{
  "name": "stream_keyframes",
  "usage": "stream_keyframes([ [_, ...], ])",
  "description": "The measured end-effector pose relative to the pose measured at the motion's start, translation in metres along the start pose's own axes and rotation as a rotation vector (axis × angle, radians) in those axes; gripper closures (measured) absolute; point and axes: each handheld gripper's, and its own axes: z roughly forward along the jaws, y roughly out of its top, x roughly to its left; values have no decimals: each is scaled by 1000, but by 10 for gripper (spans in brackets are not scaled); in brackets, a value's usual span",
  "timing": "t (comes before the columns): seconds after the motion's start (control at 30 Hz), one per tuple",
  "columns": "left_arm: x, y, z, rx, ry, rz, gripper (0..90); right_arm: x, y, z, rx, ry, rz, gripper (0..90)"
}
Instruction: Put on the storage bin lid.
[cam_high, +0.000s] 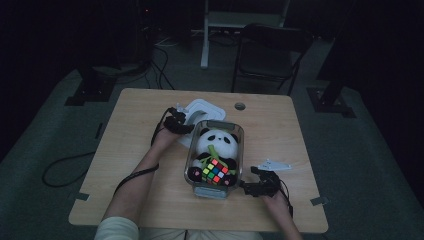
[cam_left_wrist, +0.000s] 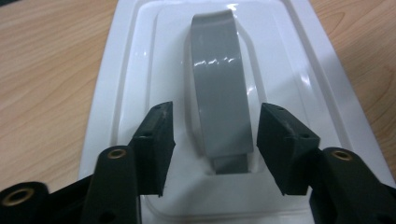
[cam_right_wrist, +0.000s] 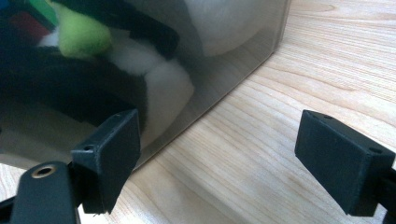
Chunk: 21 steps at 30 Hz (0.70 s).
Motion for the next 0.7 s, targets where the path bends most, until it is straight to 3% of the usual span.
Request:
stream_keyframes([
  [0.27,-2,1,7,22,-12,17,611,0,1,-1,-3,3,0,142],
  [0.37,1,0,8,16,-28,-17,636,0,1,-1,-7,5,1,142],
  [0.5,5,1,6,23,-9,-47,660,0,1,-1,-6,7,2,142],
  [0.7,9,0,-5,-12,13,-85,675,0,2,-2,-9,9,2,142],
])
